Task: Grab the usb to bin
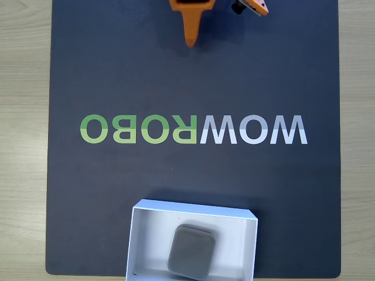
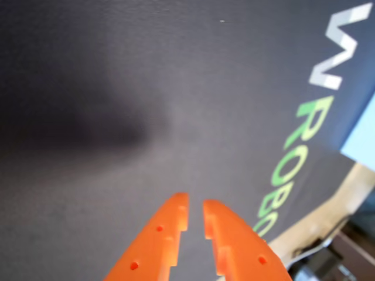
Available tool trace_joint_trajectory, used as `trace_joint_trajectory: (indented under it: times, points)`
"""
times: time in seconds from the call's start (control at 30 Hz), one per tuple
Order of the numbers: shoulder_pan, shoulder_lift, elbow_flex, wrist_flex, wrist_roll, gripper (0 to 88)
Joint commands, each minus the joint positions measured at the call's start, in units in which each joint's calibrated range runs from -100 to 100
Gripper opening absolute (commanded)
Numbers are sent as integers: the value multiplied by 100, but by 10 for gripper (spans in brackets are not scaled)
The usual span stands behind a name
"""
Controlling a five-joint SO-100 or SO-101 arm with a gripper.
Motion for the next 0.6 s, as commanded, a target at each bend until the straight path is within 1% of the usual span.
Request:
trace_joint_trajectory:
  times: [0.0, 0.57]
  points:
    - [48, -17, -198, 127, 8, 25]
    - [57, -17, -217, 154, 35, 25]
